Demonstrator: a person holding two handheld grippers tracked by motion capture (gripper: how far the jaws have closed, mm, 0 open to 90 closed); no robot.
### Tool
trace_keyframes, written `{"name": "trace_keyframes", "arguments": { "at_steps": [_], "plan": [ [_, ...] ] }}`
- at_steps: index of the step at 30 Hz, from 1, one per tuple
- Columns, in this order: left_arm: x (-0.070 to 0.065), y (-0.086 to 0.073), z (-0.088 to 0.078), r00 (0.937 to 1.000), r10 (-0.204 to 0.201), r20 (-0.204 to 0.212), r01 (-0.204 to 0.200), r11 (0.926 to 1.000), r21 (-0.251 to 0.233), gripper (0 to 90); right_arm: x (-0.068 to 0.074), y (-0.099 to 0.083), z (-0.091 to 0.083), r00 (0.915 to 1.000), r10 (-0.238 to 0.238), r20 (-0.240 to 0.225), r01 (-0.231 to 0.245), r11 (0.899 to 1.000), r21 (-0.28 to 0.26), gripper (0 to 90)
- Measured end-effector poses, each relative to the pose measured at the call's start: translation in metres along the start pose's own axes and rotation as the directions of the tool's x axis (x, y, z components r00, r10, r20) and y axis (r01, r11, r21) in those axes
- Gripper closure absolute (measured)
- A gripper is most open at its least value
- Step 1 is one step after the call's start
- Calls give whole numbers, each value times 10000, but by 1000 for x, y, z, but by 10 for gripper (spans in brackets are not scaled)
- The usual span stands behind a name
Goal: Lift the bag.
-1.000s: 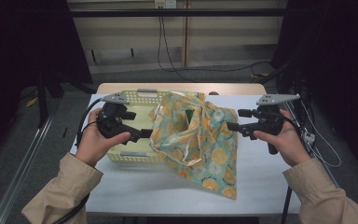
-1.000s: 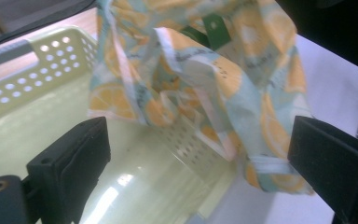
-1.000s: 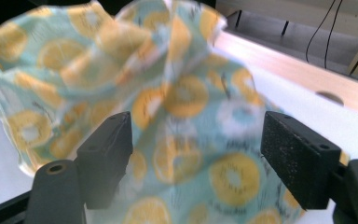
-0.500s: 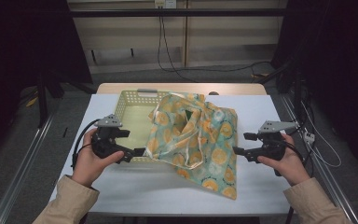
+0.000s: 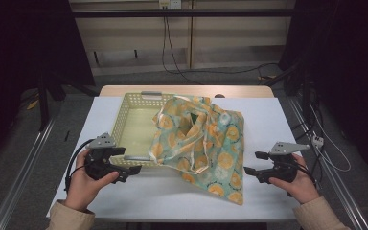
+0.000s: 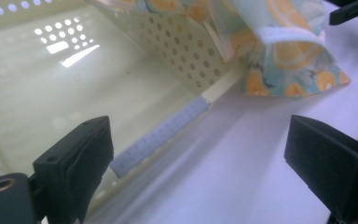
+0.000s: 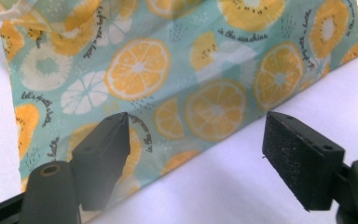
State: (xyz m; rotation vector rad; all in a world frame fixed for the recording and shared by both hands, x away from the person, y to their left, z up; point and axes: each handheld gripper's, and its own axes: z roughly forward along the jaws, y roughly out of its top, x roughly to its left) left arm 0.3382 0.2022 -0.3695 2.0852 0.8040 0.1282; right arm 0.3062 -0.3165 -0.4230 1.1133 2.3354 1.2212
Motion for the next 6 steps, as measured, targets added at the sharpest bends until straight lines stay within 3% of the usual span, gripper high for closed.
{"name": "trace_keyframes", "arguments": {
  "at_steps": [3,6],
  "plan": [
    [-2,-10,-1,9999,-14,-132,15,10000,44,75,0,-4,0,10000,57,-15,-57,10000,-20,226],
    [-2,-17,-2,9999,-141,12,141,9999,-98,72,1,-7,1,10000,27,-52,-27,10000,-12,224]
  ]
}}
